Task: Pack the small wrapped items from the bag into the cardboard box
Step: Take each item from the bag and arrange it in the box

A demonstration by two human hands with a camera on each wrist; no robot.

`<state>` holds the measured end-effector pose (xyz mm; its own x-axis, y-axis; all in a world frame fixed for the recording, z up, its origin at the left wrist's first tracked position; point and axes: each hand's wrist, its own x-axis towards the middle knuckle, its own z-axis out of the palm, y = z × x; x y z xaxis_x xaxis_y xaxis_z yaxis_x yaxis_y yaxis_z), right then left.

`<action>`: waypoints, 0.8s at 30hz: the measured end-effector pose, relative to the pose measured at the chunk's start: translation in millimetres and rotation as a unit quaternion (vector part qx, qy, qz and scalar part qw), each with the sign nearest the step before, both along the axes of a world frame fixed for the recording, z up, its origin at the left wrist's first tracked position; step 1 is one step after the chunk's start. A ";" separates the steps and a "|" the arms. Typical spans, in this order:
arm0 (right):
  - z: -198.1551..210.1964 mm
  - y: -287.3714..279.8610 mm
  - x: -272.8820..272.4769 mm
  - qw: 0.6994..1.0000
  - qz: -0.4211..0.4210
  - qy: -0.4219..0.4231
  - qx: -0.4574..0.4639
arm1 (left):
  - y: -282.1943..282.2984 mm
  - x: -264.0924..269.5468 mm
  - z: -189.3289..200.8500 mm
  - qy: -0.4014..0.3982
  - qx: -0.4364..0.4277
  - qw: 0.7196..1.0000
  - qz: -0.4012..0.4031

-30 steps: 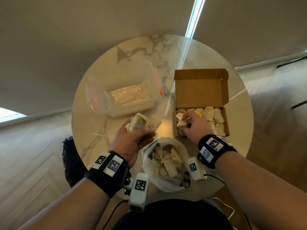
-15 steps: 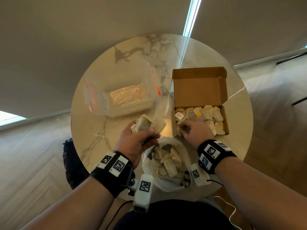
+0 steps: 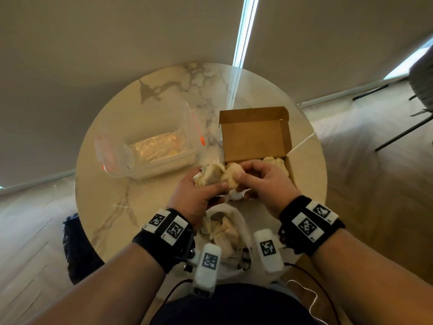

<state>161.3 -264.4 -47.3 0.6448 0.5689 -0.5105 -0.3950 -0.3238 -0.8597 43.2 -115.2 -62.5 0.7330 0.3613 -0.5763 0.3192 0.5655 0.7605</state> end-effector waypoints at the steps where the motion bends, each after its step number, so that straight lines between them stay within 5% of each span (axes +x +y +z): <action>1: 1.1 -3.9 2.4 1.000 -0.016 0.004 0.007 | -1.6 1.9 0.5 0.000 -0.004 1.000 -0.004; 8: -15.9 -45.8 22.1 0.990 -0.136 0.016 0.023 | 2.9 -6.1 -7.2 0.050 -0.043 0.998 0.024; 13: -45.6 -49.0 22.1 0.963 0.035 -0.189 -0.188 | 5.6 -21.0 -9.5 0.069 -0.100 0.991 0.061; 19: -70.0 -35.6 23.1 0.895 0.171 -0.365 -0.189 | 11.4 -31.7 -14.3 0.097 -0.112 0.985 0.088; 24: -80.0 -37.8 23.8 0.811 0.311 -0.409 -0.280 | 15.0 -38.7 -20.4 0.112 -0.107 0.981 0.117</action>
